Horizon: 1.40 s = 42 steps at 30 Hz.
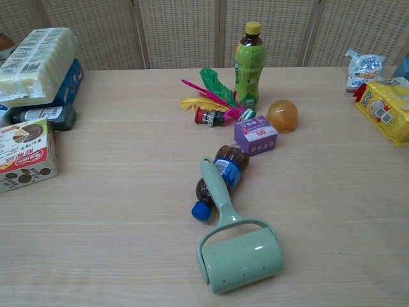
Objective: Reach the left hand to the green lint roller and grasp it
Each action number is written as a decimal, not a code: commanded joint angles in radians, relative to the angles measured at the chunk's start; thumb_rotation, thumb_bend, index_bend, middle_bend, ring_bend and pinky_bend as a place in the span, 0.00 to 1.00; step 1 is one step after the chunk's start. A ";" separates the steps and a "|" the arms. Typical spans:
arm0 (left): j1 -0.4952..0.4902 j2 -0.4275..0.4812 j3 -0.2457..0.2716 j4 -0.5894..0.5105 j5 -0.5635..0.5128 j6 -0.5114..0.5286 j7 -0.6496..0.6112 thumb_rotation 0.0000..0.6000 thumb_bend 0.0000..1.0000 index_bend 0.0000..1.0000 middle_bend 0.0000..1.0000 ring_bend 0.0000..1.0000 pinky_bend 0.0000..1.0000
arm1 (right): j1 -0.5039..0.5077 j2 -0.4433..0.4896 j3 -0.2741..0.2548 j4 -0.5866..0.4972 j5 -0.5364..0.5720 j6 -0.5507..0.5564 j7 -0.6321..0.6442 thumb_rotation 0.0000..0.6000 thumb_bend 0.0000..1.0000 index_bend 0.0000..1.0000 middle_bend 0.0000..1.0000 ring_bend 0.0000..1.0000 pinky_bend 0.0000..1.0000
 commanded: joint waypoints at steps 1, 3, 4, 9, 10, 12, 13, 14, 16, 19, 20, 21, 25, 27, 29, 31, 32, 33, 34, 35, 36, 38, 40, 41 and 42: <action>0.001 -0.001 0.003 0.001 0.002 -0.002 0.003 1.00 0.00 0.00 0.00 0.00 0.00 | 0.000 0.003 -0.003 0.001 -0.003 0.001 0.005 1.00 0.10 0.00 0.00 0.00 0.15; 0.002 -0.002 0.004 0.005 0.004 -0.001 0.007 1.00 0.00 0.00 0.00 0.00 0.00 | -0.001 0.006 -0.004 0.003 -0.002 0.001 0.012 1.00 0.10 0.00 0.00 0.00 0.15; 0.001 -0.002 0.005 0.007 0.005 -0.002 0.008 1.00 0.00 0.00 0.00 0.00 0.00 | -0.001 0.007 -0.004 0.002 0.000 0.001 0.016 1.00 0.10 0.00 0.00 0.00 0.15; -0.031 -0.035 -0.003 0.062 0.048 -0.018 -0.008 1.00 0.00 0.00 0.00 0.00 0.00 | 0.000 0.012 -0.001 -0.009 0.000 0.004 0.019 1.00 0.10 0.00 0.00 0.00 0.15; -0.044 -0.052 -0.010 0.086 0.066 -0.018 -0.016 1.00 0.00 0.00 0.00 0.00 0.00 | -0.001 0.011 -0.001 -0.010 0.000 0.004 0.015 1.00 0.10 0.00 0.00 0.00 0.15; -0.090 -0.092 -0.026 0.156 0.125 -0.027 -0.025 1.00 0.00 0.00 0.00 0.00 0.00 | 0.000 0.009 -0.002 -0.011 0.001 0.003 0.006 1.00 0.10 0.00 0.00 0.00 0.15; -0.113 -0.108 -0.034 0.185 0.153 -0.032 -0.025 1.00 0.00 0.00 0.00 0.00 0.00 | 0.000 0.008 -0.001 -0.010 0.002 0.001 0.003 1.00 0.10 0.00 0.00 0.00 0.15; -0.146 -0.131 -0.047 0.221 0.189 -0.039 -0.018 1.00 0.00 0.00 0.00 0.00 0.00 | 0.001 0.007 -0.001 -0.010 0.004 0.000 0.002 1.00 0.10 0.00 0.00 0.00 0.15; -0.200 -0.166 -0.070 0.277 0.242 -0.046 -0.010 1.00 0.00 0.00 0.00 0.00 0.00 | 0.001 0.008 0.001 -0.009 0.005 0.001 0.004 1.00 0.10 0.00 0.00 0.00 0.15; -0.290 -0.211 -0.092 0.360 0.314 -0.066 -0.018 1.00 0.00 0.00 0.00 0.00 0.00 | 0.000 0.010 0.009 -0.011 0.016 0.005 0.012 1.00 0.10 0.00 0.00 0.00 0.15; -0.316 -0.223 -0.097 0.380 0.335 -0.069 -0.022 1.00 0.00 0.00 0.00 0.00 0.00 | 0.000 0.010 0.011 -0.011 0.020 0.005 0.014 1.00 0.10 0.00 0.00 0.00 0.15; -0.349 -0.239 -0.105 0.409 0.359 -0.072 -0.020 1.00 0.00 0.00 0.00 0.00 0.00 | -0.001 0.012 0.013 -0.010 0.025 0.004 0.017 1.00 0.10 0.00 0.00 0.00 0.15; -0.435 -0.291 -0.110 0.487 0.437 -0.073 0.004 1.00 0.00 0.00 0.00 0.00 0.00 | -0.001 0.017 0.018 -0.008 0.037 -0.001 0.029 1.00 0.10 0.00 0.00 0.00 0.15; -0.477 -0.310 -0.104 0.518 0.469 -0.095 0.025 1.00 0.00 0.00 0.00 0.00 0.00 | -0.001 0.020 0.020 -0.008 0.039 -0.001 0.035 1.00 0.10 0.00 0.00 0.00 0.15; -0.517 -0.322 -0.093 0.523 0.486 -0.141 0.043 1.00 0.00 0.00 0.00 0.00 0.00 | -0.001 0.022 0.022 -0.008 0.041 -0.002 0.040 1.00 0.10 0.00 0.00 0.00 0.15; -0.550 -0.335 -0.088 0.520 0.496 -0.181 0.064 1.00 0.00 0.00 0.00 0.00 0.00 | 0.000 0.024 0.024 -0.008 0.044 -0.003 0.045 1.00 0.10 0.00 0.00 0.00 0.15; -0.567 -0.344 -0.086 0.518 0.502 -0.198 0.074 1.00 0.00 0.00 0.00 0.00 0.00 | 0.000 0.024 0.025 -0.008 0.045 -0.004 0.047 1.00 0.10 0.00 0.00 0.00 0.15; -0.587 -0.356 -0.083 0.513 0.506 -0.221 0.085 1.00 0.00 0.00 0.00 0.00 0.00 | 0.000 0.025 0.026 -0.008 0.047 -0.004 0.049 1.00 0.10 0.00 0.00 0.00 0.15; -0.601 -0.365 -0.082 0.507 0.504 -0.240 0.094 1.00 0.00 0.00 0.00 0.00 0.00 | -0.001 0.026 0.027 -0.008 0.048 -0.004 0.050 1.00 0.10 0.00 0.00 0.00 0.15; -0.615 -0.374 -0.080 0.501 0.503 -0.260 0.103 1.00 0.00 0.00 0.00 0.00 0.00 | -0.001 0.026 0.027 -0.008 0.048 -0.004 0.051 1.00 0.10 0.00 0.00 0.00 0.15; -0.634 -0.386 -0.079 0.494 0.502 -0.285 0.113 1.00 0.00 0.00 0.00 0.00 0.00 | -0.002 0.027 0.027 -0.008 0.048 -0.003 0.054 1.00 0.10 0.00 0.00 0.00 0.15; -0.667 -0.409 -0.076 0.487 0.504 -0.322 0.133 1.00 0.00 0.00 0.00 0.00 0.00 | -0.003 0.029 0.028 -0.007 0.049 -0.001 0.061 1.00 0.10 0.00 0.00 0.00 0.15; -0.694 -0.433 -0.074 0.482 0.504 -0.349 0.145 1.00 0.00 0.00 0.00 0.00 0.00 | -0.004 0.032 0.030 -0.007 0.050 0.002 0.068 1.00 0.10 0.00 0.00 0.00 0.15; -0.710 -0.449 -0.073 0.477 0.499 -0.367 0.150 1.00 0.00 0.00 0.00 0.00 0.00 | -0.005 0.034 0.032 -0.007 0.051 0.003 0.074 1.00 0.10 0.00 0.00 0.00 0.15; -0.722 -0.462 -0.072 0.473 0.497 -0.378 0.154 1.00 0.00 0.00 0.00 0.00 0.00 | -0.006 0.036 0.034 -0.007 0.053 0.004 0.078 1.00 0.10 0.00 0.00 0.00 0.15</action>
